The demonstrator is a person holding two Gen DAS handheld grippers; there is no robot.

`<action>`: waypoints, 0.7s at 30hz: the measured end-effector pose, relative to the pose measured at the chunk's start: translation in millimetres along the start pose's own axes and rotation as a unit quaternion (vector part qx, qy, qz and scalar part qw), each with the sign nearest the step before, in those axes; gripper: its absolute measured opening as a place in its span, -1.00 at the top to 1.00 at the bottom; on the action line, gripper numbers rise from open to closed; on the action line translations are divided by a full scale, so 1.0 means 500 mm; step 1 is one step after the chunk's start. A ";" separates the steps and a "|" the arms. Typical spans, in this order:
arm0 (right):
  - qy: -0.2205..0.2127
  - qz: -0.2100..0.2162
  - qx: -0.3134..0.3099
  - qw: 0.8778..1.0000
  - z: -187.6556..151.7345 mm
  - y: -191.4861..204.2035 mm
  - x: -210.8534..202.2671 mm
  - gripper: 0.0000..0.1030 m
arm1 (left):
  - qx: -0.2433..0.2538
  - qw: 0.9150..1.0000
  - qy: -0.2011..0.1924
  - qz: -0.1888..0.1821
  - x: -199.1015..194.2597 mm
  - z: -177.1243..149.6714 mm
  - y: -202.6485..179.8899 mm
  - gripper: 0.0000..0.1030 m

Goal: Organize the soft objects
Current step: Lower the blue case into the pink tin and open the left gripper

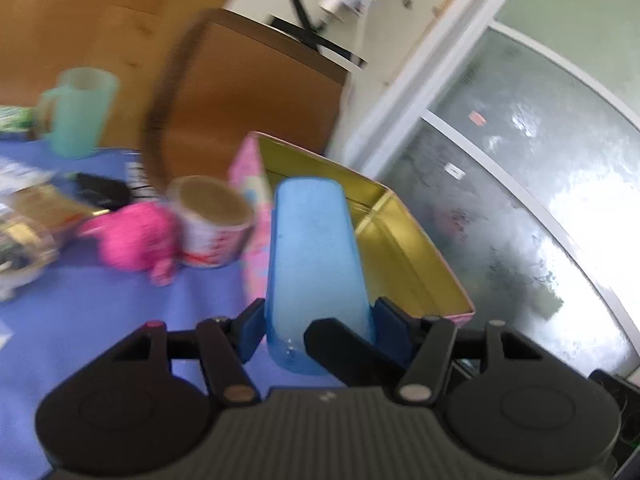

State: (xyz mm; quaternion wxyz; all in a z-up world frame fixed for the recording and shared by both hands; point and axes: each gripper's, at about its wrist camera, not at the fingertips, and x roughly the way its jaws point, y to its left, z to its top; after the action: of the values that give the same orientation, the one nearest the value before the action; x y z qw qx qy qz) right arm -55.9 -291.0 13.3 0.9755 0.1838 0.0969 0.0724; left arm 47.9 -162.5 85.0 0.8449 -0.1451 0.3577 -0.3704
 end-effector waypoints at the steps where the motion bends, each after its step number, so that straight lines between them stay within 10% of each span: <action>1: -0.009 -0.011 0.006 1.000 0.006 -0.021 0.000 -0.06 | 0.005 1.000 0.004 -0.005 0.022 0.009 -0.013 -0.13; 8: -0.051 -0.158 -0.027 0.986 0.011 -0.122 0.003 -0.36 | 0.035 0.999 -0.005 -0.003 0.107 0.029 -0.058 -0.27; 14: -0.054 -0.121 0.010 0.991 -0.007 -0.113 -0.024 0.02 | 0.034 0.997 -0.062 0.020 -0.029 0.006 0.029 -0.29; 21: 0.033 -0.013 -0.044 0.998 -0.038 -0.001 0.059 0.26 | 0.027 0.980 -0.093 0.172 -0.176 -0.100 0.194 -0.30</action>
State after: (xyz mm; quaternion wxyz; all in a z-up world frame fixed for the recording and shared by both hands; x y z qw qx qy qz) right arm -31.5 -279.6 -9.2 0.9797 0.1368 0.1286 0.0699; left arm 21.7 -31.3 44.1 0.9292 -0.0927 0.2868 -0.2137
